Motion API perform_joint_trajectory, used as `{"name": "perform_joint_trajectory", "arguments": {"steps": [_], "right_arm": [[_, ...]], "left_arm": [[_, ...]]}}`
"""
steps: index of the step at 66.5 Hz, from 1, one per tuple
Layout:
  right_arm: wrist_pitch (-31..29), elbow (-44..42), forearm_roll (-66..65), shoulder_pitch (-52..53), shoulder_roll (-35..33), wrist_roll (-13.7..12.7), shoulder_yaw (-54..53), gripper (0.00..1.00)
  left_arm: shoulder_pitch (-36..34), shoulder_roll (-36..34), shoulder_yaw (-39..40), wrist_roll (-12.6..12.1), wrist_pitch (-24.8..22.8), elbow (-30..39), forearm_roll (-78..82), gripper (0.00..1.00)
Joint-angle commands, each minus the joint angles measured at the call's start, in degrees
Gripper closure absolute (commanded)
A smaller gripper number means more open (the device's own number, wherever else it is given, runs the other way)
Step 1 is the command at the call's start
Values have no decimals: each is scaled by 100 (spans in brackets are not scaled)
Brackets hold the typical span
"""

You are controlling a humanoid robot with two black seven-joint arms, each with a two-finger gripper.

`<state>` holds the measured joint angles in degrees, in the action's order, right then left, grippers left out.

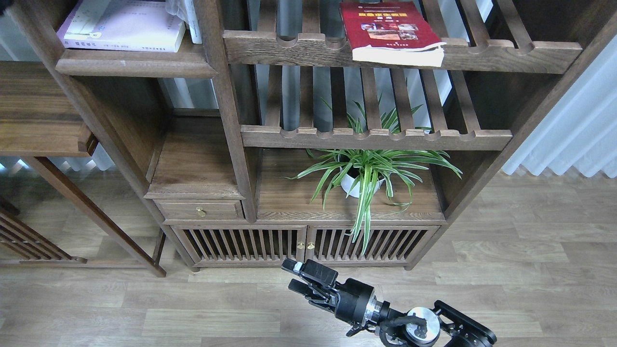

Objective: Organize books on shelf
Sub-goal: 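Place the yellow book on the top shelf with the left gripper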

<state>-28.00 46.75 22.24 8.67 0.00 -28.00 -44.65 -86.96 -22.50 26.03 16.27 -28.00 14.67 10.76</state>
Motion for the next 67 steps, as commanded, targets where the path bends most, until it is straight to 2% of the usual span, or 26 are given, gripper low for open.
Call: {"name": "perform_joint_trajectory", "arguments": {"steps": [1,7,10,25,52,61,67], "right_arm": [[0,0,0,-14,0,0,0,1],[0,18,9,-14,0,0,0,1],[0,27,9,-23,0,0,-9,1],[0,27,18,-67,0,14,-17,1],[0,27,26,-102,0,119,-26,1],[0,18,18,-76,0,330,-26,1],[0,18,18,21,0,567,-61,1]], "left_arm": [[92,281,95,314,0,-368,-13,100],[127,597,165,745,0,-614,-170,100],[153,712,200,859,0,-702,-223,100],[381,1010,253,1173,0,-870,-267,100],[716,1248,578,1173,0,-878,-267,99],[724,1292,684,1173,0,-861,-276,96],[733,1301,692,1173,0,-826,-285,93]]}}
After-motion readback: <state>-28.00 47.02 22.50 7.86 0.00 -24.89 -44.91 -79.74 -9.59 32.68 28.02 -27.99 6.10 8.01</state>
